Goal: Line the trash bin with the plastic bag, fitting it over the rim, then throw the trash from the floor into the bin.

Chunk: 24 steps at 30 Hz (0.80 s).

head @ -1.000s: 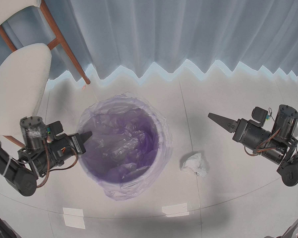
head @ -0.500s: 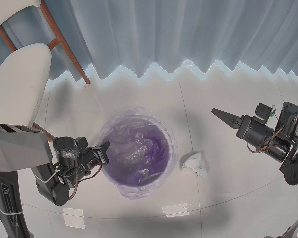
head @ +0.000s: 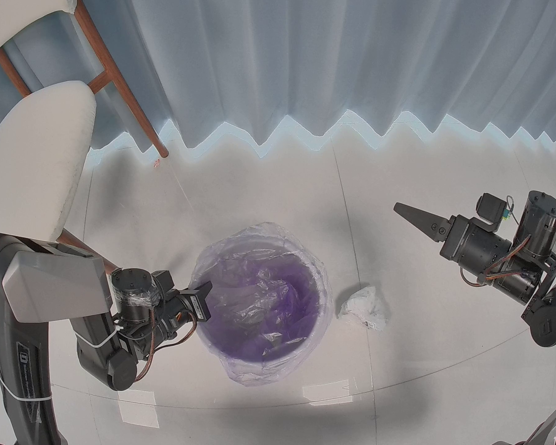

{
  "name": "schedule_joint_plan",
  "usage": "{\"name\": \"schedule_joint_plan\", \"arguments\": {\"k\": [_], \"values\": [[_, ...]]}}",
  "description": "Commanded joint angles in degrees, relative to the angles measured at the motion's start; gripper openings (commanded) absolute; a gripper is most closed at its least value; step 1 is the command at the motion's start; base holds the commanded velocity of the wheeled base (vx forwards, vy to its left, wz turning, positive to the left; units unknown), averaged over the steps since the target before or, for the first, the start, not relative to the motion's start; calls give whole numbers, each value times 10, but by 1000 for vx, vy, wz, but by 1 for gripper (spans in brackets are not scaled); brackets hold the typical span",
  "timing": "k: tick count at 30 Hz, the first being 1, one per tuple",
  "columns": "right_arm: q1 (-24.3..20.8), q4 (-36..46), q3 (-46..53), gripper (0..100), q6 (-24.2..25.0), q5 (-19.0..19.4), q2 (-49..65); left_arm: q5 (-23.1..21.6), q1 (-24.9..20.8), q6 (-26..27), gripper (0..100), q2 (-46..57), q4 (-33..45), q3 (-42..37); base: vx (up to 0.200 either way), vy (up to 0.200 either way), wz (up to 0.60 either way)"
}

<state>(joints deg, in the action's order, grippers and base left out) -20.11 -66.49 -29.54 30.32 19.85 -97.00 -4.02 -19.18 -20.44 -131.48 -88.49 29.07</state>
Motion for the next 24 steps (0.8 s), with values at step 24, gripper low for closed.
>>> {"name": "schedule_joint_plan", "arguments": {"k": [24], "values": [[15, 4, -58, 100, 3, -78, -173, -87, 32, 0, 100, 464, 25, -126, 0, 0, 0]]}}
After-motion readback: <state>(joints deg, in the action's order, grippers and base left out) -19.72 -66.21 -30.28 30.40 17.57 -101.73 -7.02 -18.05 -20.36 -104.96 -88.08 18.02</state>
